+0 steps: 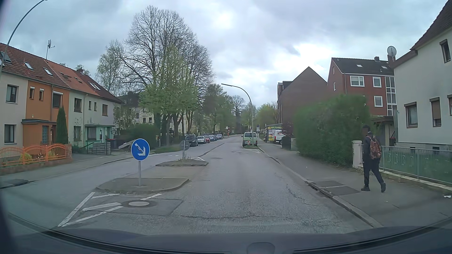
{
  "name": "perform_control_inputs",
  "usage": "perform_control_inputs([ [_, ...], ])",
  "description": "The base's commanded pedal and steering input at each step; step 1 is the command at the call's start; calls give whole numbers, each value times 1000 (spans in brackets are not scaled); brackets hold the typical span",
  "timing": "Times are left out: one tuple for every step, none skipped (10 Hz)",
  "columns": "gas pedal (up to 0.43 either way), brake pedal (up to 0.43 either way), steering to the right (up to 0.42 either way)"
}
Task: Follow the waypoints while adhering to traffic rules and regulations
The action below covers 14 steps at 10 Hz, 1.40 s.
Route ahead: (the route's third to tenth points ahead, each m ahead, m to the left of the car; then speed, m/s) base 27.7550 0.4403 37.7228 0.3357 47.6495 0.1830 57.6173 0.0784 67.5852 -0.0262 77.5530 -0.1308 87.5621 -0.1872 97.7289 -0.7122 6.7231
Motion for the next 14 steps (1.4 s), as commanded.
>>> perform_control_inputs([
  [189, 6, 6],
  [177, 0, 6],
  [169, 0, 5],
  [169, 0, 5],
  [169, 0, 5],
  [169, 0, 5],
  [169, 0, 4],
  [150, 0, 3],
  [138, 6, 1],
  [138, 0, 0],
  [138, 0, -1],
  [150, 0, -4],
  [157, 6, -8],
  [157, 0, -15],
])
